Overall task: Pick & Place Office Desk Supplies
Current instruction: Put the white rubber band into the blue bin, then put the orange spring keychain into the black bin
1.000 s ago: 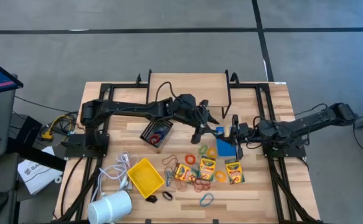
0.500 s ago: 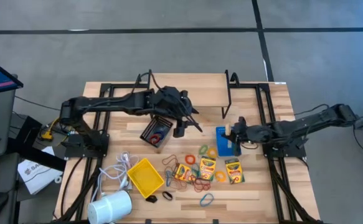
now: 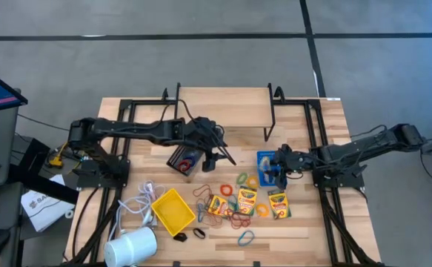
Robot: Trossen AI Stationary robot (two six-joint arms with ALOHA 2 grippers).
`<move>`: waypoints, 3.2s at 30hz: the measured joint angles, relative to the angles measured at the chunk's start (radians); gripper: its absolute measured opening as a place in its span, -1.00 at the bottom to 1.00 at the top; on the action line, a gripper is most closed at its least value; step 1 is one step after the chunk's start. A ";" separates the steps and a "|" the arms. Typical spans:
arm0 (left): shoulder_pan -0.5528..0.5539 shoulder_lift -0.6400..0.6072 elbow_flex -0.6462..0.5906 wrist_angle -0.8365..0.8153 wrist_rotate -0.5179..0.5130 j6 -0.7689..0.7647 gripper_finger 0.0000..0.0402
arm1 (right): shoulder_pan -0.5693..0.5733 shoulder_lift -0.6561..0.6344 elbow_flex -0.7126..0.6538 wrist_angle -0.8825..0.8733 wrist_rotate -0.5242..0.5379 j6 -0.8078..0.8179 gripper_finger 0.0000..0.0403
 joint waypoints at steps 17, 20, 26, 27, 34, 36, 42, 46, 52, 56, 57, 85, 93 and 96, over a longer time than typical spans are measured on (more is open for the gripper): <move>-0.087 0.165 -0.196 0.256 0.062 -0.138 0.02 | 0.054 -0.058 0.096 0.156 -0.037 -0.106 0.47; -0.092 0.247 -0.179 0.255 0.080 -0.158 0.02 | 0.083 -0.058 0.104 0.196 -0.037 -0.111 0.47; -0.093 0.374 -0.138 0.257 0.087 -0.160 0.02 | 0.108 -0.058 0.104 0.206 -0.033 -0.111 0.47; -0.093 0.389 -0.125 0.258 0.098 -0.159 0.02 | 0.108 -0.058 0.104 0.206 -0.033 -0.111 0.47; -0.098 0.431 -0.084 0.263 0.147 -0.157 0.02 | 0.108 -0.058 0.104 0.206 -0.032 -0.111 0.47; -0.099 0.432 -0.077 0.255 0.162 -0.154 0.02 | 0.108 -0.058 0.104 0.206 -0.032 -0.111 0.47; -0.110 0.428 -0.075 0.245 0.298 -0.158 0.02 | 0.108 -0.058 0.104 0.206 -0.032 -0.110 0.47; -0.128 0.427 -0.076 0.244 0.291 -0.156 0.02 | 0.108 -0.058 0.103 0.206 -0.032 -0.110 0.47; -0.132 0.426 -0.076 0.244 0.211 -0.124 -0.06 | 0.105 -0.058 0.103 0.206 -0.032 -0.107 0.47; -0.131 0.433 -0.076 0.252 0.189 -0.108 -0.36 | 0.106 -0.058 0.103 0.206 -0.032 -0.107 0.47; -0.131 0.434 -0.076 0.252 0.185 -0.101 -0.46 | 0.106 -0.058 0.103 0.206 -0.032 -0.107 0.47; -0.037 -0.073 -0.097 -0.433 -0.378 -0.145 -0.97 | 0.103 -0.058 0.102 0.169 0.051 -0.100 0.47; 0.002 -0.078 -0.201 -0.532 -0.316 -0.201 -0.65 | 0.107 -0.058 0.102 0.154 0.049 -0.096 0.47; 0.005 -0.080 -0.211 -0.522 -0.332 -0.199 -0.40 | 0.106 -0.058 0.102 0.150 0.047 -0.086 0.47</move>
